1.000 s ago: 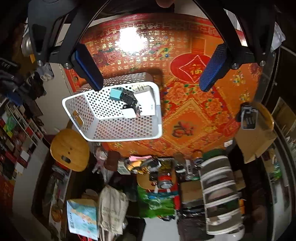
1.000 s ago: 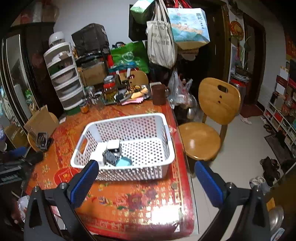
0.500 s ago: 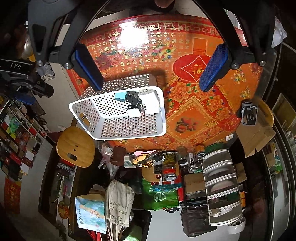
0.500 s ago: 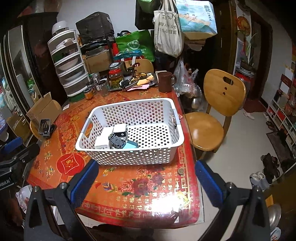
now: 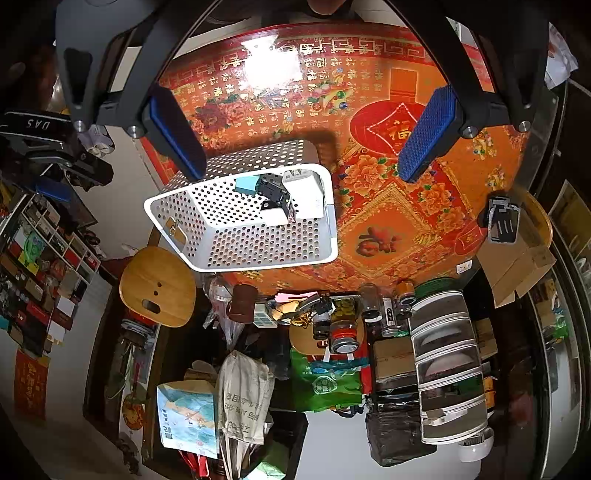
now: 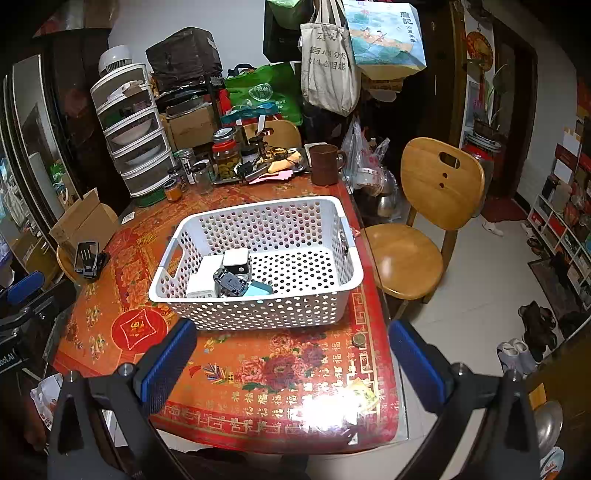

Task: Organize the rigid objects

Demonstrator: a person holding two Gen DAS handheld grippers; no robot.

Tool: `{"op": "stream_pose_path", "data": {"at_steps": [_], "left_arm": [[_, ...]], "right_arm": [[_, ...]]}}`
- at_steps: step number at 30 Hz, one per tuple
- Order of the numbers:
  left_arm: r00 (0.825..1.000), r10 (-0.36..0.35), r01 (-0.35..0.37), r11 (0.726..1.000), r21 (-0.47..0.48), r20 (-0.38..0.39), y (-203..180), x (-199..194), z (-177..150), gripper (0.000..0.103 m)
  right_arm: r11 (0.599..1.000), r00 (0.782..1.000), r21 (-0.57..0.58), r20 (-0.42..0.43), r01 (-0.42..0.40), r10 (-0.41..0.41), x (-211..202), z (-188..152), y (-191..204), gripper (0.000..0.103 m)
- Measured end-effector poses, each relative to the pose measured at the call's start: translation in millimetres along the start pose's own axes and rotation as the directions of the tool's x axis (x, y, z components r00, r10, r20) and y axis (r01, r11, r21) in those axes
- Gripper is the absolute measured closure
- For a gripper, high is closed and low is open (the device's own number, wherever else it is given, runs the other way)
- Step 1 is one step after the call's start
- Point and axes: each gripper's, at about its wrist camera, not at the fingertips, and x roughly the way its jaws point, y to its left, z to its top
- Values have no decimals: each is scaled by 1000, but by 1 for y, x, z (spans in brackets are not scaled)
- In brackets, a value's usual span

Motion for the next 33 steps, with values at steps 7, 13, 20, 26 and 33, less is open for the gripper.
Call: {"op": "stream_pose_path", "data": {"at_steps": [7,13,20,26,33], "left_arm": [[1000,-2,2,1000,5,-5,-3,4,-1,1],[1000,5,-5,1000,8,-5,0,2,-3,1],[1000,3,-3,1000,10,-8,0,2,-4,1],[1000,-6,6,1000,18,-10,-2,1,-6,1],[1000,-9,10,1000,20,-13,-2,1,-7,1]], "right_arm": [[1000,1000,-8,0,-5,5,3,-1,3,0],[1000,1000,-13,3,-12,12,4,-1,5,0],[1000,1000,-13,6,-13,13,4,-1,4,0],[1000,1000,-10,9,-15,15,4,-1,4,0],[1000,1000,-11,9,-15,15,4,-1,3,0]]}}
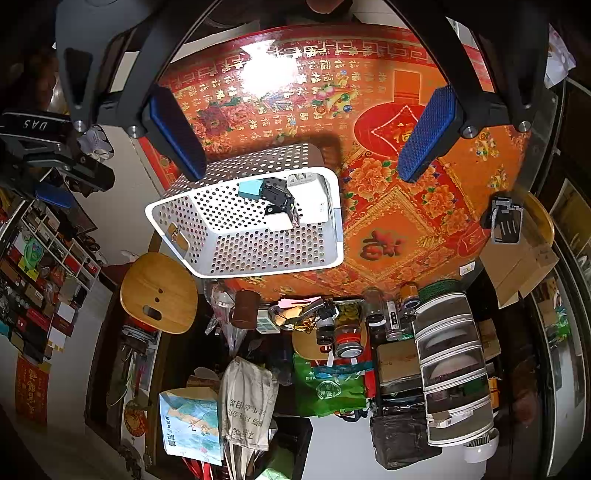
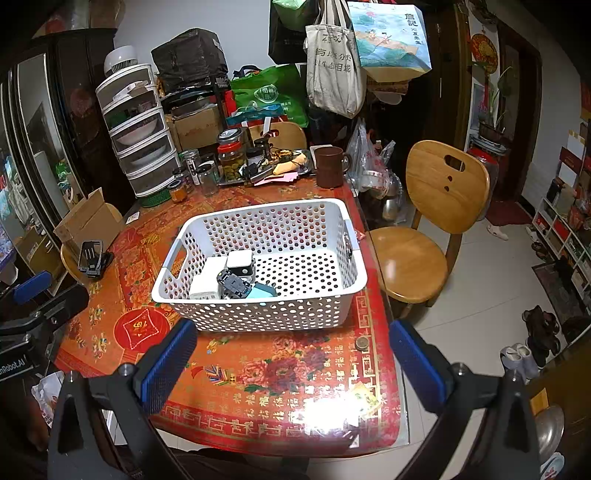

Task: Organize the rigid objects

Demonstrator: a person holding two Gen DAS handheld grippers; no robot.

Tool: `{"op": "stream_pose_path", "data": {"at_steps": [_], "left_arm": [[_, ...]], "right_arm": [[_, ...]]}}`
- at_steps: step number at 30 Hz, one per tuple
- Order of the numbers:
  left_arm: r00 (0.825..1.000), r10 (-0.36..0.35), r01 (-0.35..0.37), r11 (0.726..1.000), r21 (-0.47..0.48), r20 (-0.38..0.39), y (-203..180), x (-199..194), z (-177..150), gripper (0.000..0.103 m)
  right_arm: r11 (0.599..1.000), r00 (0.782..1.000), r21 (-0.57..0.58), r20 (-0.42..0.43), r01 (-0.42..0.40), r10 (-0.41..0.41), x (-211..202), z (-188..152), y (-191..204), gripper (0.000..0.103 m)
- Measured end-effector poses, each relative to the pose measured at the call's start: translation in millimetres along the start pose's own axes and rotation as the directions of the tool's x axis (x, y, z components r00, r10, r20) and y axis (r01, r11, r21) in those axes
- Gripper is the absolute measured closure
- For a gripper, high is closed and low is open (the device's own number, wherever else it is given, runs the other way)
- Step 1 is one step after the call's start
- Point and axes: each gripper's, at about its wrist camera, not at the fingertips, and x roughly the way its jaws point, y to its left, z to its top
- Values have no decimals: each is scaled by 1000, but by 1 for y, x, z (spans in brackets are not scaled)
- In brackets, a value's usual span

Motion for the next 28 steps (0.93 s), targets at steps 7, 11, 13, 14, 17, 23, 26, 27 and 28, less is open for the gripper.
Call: {"op": "stream_pose_path", "data": {"at_steps": [7,11,13,14,17,23,26,27,28], "left_arm": [[1000,0,0,1000,-2,-5,0,1,-1,1],[1000,-1,1,1000,-2,-7,0,3,-1,1],[1000,-1,1,1000,-3,-7,0,3,-1,1],[1000,0,0,1000,-2,-8,0,3,-1,1],[1000,0,0,1000,-2,-10,0,5,-1,1],[1000,-1,1,1000,1,-20,-2,15,-1,1],[1000,-2,2,1000,2,-23,-2,20,3,1],[1000,-3,3,1000,2,-24,-2,20,3,1],[1000,-1,1,1000,1,-24,-3,20,3,1]], "right_arm": [[1000,1000,-1,-2,-5,5,1,1,-1,0],[1000,1000,-2,-2,-7,7,1,2,0,0],[1000,1000,-1,-2,-7,7,1,2,0,0],[1000,1000,-1,-3,-7,7,2,3,1,0],[1000,1000,-1,-3,-7,7,2,2,0,0],[1000,1000,3,-7,-9,9,7,6,3,0],[1000,1000,5,-9,-10,10,10,7,4,0],[1000,1000,6,-9,-10,10,12,8,5,0],[1000,1000,6,-10,-11,11,13,8,5,0]]}}
